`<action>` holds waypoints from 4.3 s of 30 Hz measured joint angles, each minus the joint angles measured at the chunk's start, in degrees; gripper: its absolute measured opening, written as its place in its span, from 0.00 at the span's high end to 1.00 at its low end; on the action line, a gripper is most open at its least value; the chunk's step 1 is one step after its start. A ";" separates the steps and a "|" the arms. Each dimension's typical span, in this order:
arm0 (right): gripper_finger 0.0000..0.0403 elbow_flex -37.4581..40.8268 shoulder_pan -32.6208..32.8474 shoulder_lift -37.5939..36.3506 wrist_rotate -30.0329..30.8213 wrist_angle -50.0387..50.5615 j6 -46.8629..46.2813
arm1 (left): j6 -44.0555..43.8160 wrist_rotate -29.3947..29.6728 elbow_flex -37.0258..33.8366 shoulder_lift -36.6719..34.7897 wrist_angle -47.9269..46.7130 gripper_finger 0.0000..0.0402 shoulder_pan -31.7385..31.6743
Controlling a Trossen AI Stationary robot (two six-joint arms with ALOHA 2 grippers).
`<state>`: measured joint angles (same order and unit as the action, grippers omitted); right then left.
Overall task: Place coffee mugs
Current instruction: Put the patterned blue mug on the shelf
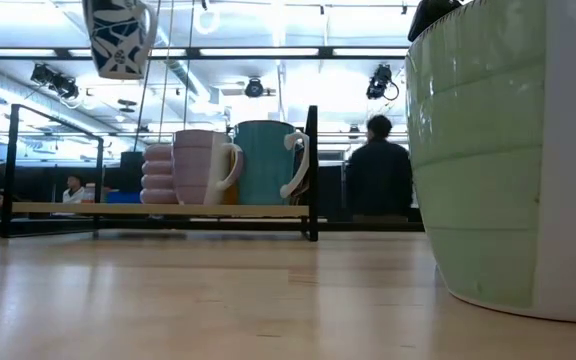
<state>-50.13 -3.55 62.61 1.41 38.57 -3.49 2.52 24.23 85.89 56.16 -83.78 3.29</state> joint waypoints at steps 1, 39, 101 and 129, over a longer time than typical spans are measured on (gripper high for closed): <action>0.63 0.00 0.00 0.00 0.00 0.00 -0.02 | 1.27 -1.12 0.00 -0.89 -0.17 0.93 -0.68; 0.63 -0.02 -0.01 -0.02 0.02 -0.46 0.62 | 18.21 -13.65 -32.11 -12.85 11.24 0.92 -8.39; 0.63 -0.02 -0.01 -0.02 0.02 -1.38 0.63 | 7.10 -7.72 -43.12 -13.07 20.20 0.79 -8.37; 0.63 -0.02 -0.02 -0.02 0.02 -1.38 0.63 | 7.08 -7.91 -40.27 -13.05 24.09 0.72 -8.35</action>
<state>-50.15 -3.57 62.59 1.43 37.19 -2.85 9.61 16.32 45.61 43.11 -59.69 -5.06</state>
